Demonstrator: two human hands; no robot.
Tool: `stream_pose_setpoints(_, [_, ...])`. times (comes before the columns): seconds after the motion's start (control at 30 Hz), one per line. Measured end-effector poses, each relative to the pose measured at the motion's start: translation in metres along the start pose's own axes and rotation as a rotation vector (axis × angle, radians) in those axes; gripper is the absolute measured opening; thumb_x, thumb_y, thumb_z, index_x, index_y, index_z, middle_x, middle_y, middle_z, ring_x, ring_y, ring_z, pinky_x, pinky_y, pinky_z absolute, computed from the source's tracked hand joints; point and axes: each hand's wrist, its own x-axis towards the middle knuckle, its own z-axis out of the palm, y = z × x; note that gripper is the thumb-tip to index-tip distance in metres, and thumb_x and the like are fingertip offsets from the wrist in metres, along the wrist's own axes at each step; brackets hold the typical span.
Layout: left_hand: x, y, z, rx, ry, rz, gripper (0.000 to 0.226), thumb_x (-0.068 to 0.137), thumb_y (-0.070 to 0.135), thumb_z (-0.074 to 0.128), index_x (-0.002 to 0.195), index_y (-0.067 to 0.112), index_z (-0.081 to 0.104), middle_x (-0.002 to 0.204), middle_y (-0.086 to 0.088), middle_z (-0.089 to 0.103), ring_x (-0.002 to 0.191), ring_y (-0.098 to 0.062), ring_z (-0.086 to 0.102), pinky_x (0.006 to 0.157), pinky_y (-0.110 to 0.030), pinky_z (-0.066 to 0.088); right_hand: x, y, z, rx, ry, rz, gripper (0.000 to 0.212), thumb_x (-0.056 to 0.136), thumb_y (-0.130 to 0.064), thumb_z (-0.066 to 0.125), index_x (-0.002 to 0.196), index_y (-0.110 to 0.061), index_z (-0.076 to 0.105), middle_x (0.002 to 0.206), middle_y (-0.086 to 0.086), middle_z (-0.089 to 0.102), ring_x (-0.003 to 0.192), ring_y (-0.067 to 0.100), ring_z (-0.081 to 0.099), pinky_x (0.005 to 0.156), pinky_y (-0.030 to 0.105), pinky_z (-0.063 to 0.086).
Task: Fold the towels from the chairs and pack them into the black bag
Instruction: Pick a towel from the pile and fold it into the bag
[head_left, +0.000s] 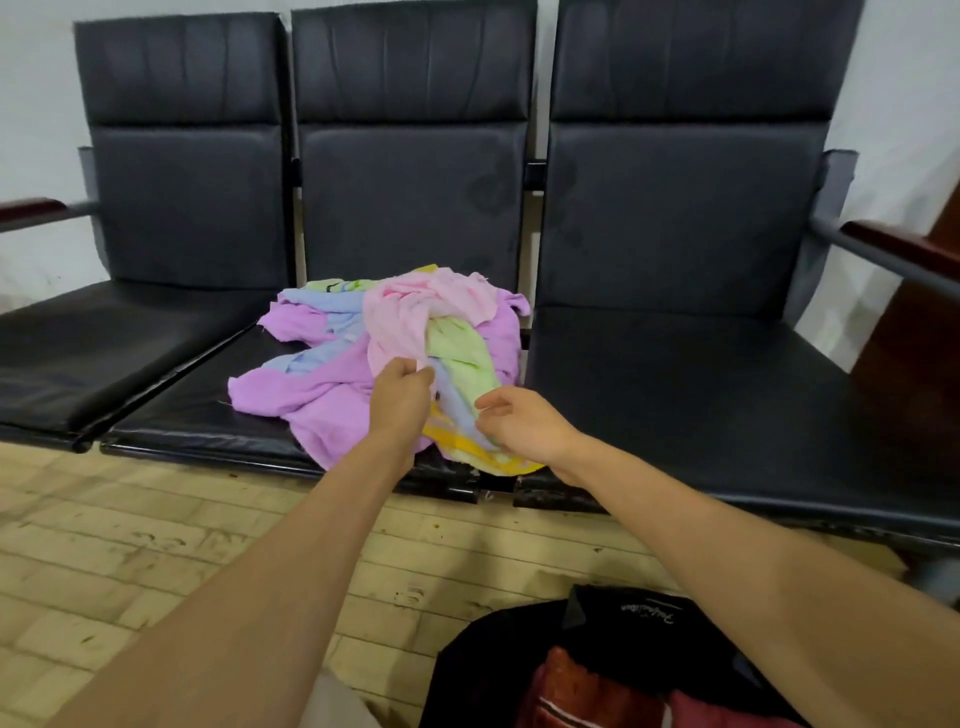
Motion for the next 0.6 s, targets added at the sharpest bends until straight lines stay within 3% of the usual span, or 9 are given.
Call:
stream_pose_setpoints(0.1, [-0.016,0.018,0.01,-0.038,-0.097,0.127,0.024,0.094,0.01,0.048,0.072,0.016,0.04,0.072,0.0,0.038,0.071,-0.015,0.036,0.064,-0.03,0.03,-0.009,-0.003,-0.012,0.176,0.069,0.018,0.029,0.096,-0.016,0.052,0.124,-0.008,0.059,0.124,0.005,0.06,0.108,0.018,0.06,0.096,0.037,0.052])
stream_pose_setpoints(0.23, [-0.037,0.037,0.017,-0.156,-0.241,0.258,0.028,0.098,0.011,0.041,0.072,0.019,0.041,0.077,-0.002,0.042,0.077,-0.016,0.036,0.07,-0.032,0.032,-0.02,-0.007,-0.019,0.739,0.056,0.193,0.025,0.101,-0.016,0.047,0.118,-0.002,0.058,0.114,0.015,0.066,0.092,0.025,0.067,0.081,0.036,0.057])
stream_pose_setpoints(0.37, [-0.06,0.048,0.025,-0.369,-0.496,0.169,0.017,0.104,0.015,0.033,0.095,0.009,0.047,0.103,-0.012,0.054,0.099,-0.021,0.05,0.088,-0.041,0.041,-0.025,-0.006,-0.025,1.106,-0.007,0.24,0.031,0.103,-0.023,0.039,0.118,-0.008,0.061,0.114,0.017,0.068,0.103,0.033,0.066,0.078,0.04,0.058])
stream_pose_setpoints(0.43, [-0.07,0.049,0.029,-0.41,-0.612,0.116,0.017,0.103,0.014,0.033,0.107,0.007,0.047,0.107,-0.012,0.056,0.103,-0.02,0.054,0.091,-0.038,0.045,-0.026,-0.008,-0.033,1.24,-0.021,0.194,0.032,0.102,-0.024,0.037,0.105,-0.007,0.064,0.098,0.015,0.07,0.089,0.028,0.066,0.068,0.032,0.058])
stream_pose_setpoints(0.5, [-0.075,0.05,0.033,-0.461,-0.682,0.063,0.021,0.103,0.014,0.034,0.11,0.004,0.05,0.109,-0.008,0.063,0.103,-0.017,0.06,0.089,-0.031,0.052,-0.03,-0.009,-0.043,1.319,0.054,0.179,0.032,0.102,-0.017,0.03,0.093,-0.006,0.059,0.089,0.012,0.062,0.079,0.023,0.058,0.07,0.033,0.051])
stream_pose_setpoints(0.53, [-0.076,0.05,0.036,-0.502,-0.7,0.027,0.023,0.103,0.014,0.034,0.11,0.002,0.053,0.111,-0.008,0.065,0.104,-0.018,0.062,0.087,-0.03,0.053,-0.029,-0.006,-0.048,1.362,0.119,0.168,0.031,0.103,-0.015,0.029,0.095,-0.004,0.056,0.091,0.011,0.058,0.078,0.022,0.055,0.073,0.034,0.047])
stream_pose_setpoints(0.6, [-0.079,0.052,0.043,-0.575,-0.714,-0.049,0.028,0.103,0.014,0.034,0.112,0.004,0.058,0.116,-0.01,0.067,0.107,-0.021,0.064,0.087,-0.031,0.055,-0.026,0.005,-0.059,1.452,0.17,0.12,0.035,0.102,-0.016,0.026,0.119,0.001,0.051,0.115,0.013,0.058,0.08,0.021,0.058,0.075,0.034,0.047])
